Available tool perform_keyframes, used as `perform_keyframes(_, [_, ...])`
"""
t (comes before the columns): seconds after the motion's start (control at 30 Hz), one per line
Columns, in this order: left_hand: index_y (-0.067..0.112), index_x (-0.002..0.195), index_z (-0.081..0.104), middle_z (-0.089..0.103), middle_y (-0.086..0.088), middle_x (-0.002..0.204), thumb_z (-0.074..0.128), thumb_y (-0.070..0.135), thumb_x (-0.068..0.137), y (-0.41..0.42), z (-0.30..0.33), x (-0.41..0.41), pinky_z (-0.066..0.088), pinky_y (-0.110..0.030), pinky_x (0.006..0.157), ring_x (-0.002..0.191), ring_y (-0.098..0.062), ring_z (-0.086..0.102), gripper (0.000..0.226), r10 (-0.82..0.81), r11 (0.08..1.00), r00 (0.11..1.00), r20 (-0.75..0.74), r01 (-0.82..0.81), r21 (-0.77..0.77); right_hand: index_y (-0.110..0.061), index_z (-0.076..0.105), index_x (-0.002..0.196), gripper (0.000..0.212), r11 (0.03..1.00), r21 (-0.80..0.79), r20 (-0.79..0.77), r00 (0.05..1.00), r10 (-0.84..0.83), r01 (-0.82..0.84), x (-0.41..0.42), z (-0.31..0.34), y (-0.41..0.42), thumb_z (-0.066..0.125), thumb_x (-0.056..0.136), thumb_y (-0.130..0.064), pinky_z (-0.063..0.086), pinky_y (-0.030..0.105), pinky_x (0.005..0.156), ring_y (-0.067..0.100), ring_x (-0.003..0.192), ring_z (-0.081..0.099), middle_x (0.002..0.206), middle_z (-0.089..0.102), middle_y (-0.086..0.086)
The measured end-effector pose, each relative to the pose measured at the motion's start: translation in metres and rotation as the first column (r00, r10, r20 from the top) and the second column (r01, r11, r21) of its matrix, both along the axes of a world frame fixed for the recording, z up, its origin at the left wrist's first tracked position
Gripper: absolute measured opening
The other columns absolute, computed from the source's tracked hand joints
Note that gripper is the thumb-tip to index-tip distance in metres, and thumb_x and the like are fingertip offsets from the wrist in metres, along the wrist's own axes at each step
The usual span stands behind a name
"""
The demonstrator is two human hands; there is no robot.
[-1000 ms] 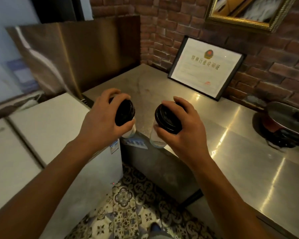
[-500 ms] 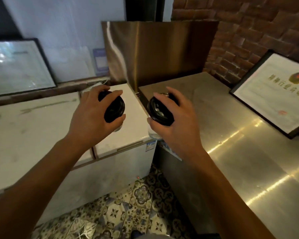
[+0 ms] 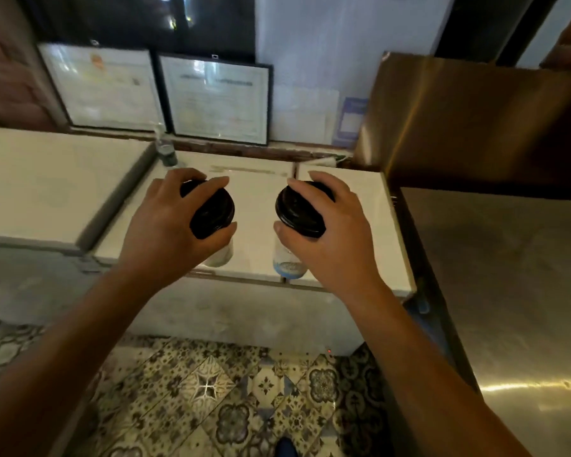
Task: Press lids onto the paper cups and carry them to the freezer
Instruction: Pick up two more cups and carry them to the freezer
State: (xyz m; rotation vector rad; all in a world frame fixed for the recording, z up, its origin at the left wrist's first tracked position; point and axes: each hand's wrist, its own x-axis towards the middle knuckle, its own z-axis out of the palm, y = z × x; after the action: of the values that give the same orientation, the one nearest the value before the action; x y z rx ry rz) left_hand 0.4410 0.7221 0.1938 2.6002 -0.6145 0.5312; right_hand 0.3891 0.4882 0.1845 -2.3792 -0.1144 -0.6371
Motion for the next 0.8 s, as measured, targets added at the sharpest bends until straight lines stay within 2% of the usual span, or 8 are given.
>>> perform_keyframes(0.2, [0.021,0.145,0.055,0.050,-0.014,0.139,0.076,0.044,0.082,0.109,-0.002,-0.007,0.052,-0.051,0.093,0.120,-0.039,0.051,0.070,0.091,0.995,0.996,-0.003,-0.091,-0.039,-0.030,0.062,0.142,0.065,0.991,0.004,0.006,0.991,0.131,-0.131,0.021,-0.001,0.098,0.064,0.082,-0.057,0.034,0.023,0.107,0.021,0.136,0.046,0.152,0.048,-0.003])
perform_keyframes(0.33, [0.022,0.147,0.052,0.048,-0.015,0.140,0.074,0.045,0.082,0.184,-0.002,-0.012,0.049,-0.054,0.097,0.123,-0.040,0.049,0.072,0.175,0.984,0.984,-0.029,-0.176,-0.032,-0.029,0.062,0.142,0.062,0.976,-0.011,0.019,0.976,0.218,-0.218,0.031,0.002,0.170,0.072,0.085,-0.050,0.035,0.023,0.108,0.021,0.138,0.045,0.153,0.048,-0.002])
perform_keyframes(0.47, [0.027,0.150,0.048,0.043,-0.012,0.144,0.069,0.051,0.085,0.255,-0.003,-0.024,0.047,-0.053,0.100,0.128,-0.037,0.045,0.073,0.301,0.953,0.952,-0.055,-0.303,-0.027,-0.027,0.062,0.141,0.061,0.950,-0.010,0.022,0.950,0.312,-0.312,0.042,-0.002,0.239,0.072,0.085,-0.048,0.037,0.023,0.108,0.021,0.137,0.046,0.152,0.050,-0.001])
perform_keyframes(0.6, [0.030,0.151,0.046,0.044,-0.012,0.144,0.066,0.053,0.087,0.318,-0.009,-0.037,0.046,-0.053,0.102,0.129,-0.035,0.045,0.071,0.420,0.906,0.904,-0.073,-0.423,-0.019,-0.027,0.063,0.140,0.059,0.903,-0.032,0.005,0.903,0.430,-0.429,0.066,-0.012,0.309,0.074,0.086,-0.046,0.034,0.017,0.106,0.020,0.135,0.048,0.150,0.052,-0.001])
perform_keyframes(0.7, [0.029,0.150,0.048,0.047,-0.011,0.142,0.064,0.055,0.091,0.365,-0.016,-0.041,0.048,-0.053,0.101,0.127,-0.035,0.048,0.067,0.508,0.859,0.858,-0.079,-0.511,-0.025,-0.028,0.065,0.139,0.059,0.854,-0.008,-0.021,0.854,0.520,-0.520,0.089,-0.022,0.365,0.068,0.085,-0.051,0.042,0.025,0.107,0.020,0.134,0.049,0.149,0.052,-0.001])
perform_keyframes(0.8, [0.029,0.150,0.049,0.048,-0.010,0.141,0.059,0.058,0.087,0.413,-0.022,-0.038,0.048,-0.052,0.102,0.125,-0.034,0.048,0.070,0.572,0.817,0.816,-0.085,-0.576,-0.030,-0.028,0.065,0.138,0.058,0.798,0.017,-0.020,0.798,0.602,-0.602,0.111,-0.032,0.418,0.071,0.084,-0.047,0.047,0.032,0.108,0.020,0.134,0.050,0.148,0.053,-0.001])
